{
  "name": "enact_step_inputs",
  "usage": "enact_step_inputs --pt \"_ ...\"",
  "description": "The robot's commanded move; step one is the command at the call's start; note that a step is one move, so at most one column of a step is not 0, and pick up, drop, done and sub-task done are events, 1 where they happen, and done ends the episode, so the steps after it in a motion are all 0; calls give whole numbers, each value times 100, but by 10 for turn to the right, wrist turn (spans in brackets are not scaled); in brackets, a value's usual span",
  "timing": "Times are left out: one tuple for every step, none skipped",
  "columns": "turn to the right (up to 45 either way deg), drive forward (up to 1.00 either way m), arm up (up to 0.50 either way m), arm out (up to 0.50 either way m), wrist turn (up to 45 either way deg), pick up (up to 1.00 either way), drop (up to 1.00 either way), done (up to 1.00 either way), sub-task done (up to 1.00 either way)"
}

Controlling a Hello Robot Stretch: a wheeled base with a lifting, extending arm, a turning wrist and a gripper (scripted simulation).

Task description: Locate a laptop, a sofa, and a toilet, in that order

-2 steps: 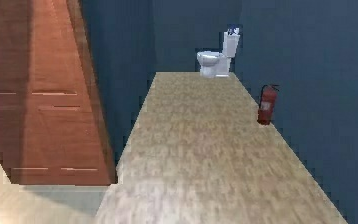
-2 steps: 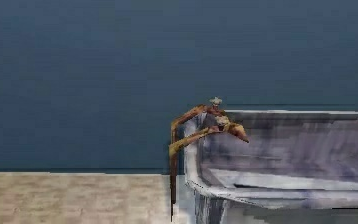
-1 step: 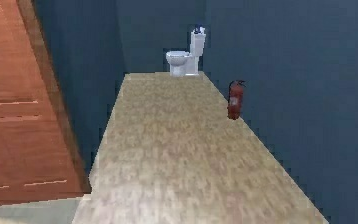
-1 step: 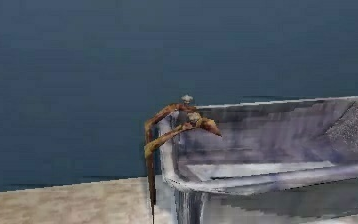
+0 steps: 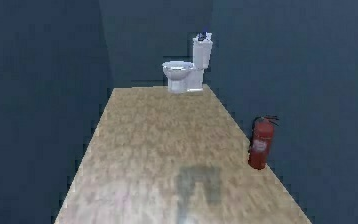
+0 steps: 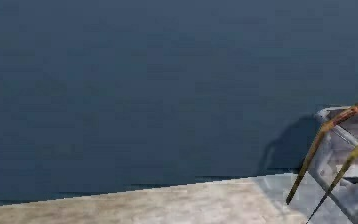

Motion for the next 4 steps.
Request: enact_step_inputs --pt "60 0 0 0 0 0 0 0 0" --pt "30 0 0 0 0 0 0 0 0" --pt "0 5 0 0 0 0 0 0 0" --pt "-180 0 0 0 0 0 0 0 0"
